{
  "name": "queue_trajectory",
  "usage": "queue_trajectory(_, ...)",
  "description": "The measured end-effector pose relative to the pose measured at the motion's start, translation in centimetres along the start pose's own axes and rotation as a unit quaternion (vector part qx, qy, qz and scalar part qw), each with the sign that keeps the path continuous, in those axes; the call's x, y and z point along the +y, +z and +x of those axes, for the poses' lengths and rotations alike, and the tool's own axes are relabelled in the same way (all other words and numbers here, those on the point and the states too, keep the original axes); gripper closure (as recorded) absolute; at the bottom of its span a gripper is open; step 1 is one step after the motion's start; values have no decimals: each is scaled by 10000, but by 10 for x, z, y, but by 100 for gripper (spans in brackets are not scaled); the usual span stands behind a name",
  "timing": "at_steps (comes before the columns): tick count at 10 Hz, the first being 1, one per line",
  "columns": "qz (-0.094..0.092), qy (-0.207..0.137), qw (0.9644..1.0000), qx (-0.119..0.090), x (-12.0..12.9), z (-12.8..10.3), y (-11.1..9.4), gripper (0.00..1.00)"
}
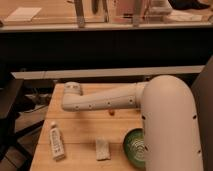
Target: Knock the eraser over
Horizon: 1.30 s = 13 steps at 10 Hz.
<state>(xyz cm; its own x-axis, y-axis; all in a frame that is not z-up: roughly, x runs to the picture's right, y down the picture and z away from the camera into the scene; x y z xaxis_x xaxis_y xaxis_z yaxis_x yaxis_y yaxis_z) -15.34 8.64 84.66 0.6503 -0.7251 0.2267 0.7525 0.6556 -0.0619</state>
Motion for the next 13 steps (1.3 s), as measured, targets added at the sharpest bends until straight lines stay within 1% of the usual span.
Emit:
queue_trajectory(1,62,232,9994,-235,9,5,-2,97)
queue_trajectory(2,115,564,9967,-574,25,13,-5,97)
queue_trajectory(3,150,788,9934,-821,37,18,-8,97)
queue_trajectory(4,215,1121,9863,-1189,56,26,-10,97)
queue_trajectory(5,296,1402,9780,-1515,71,35,-11,97)
queue_trajectory(6,384,1649,9693,-1781,83,46,-10,97)
queue_trajectory(7,458,1882,9591,-2063,91,55,-9,97)
queue_trajectory(8,520,2006,9518,-2264,93,65,-5,97)
queue_trajectory(9,541,2032,9487,-2360,90,70,-2,97)
queue_trajectory(10,561,2011,9468,-2448,84,73,1,97)
queue_trajectory(11,578,1937,9451,-2569,72,72,6,97)
queue_trajectory(13,585,1814,9442,-2685,56,69,13,97)
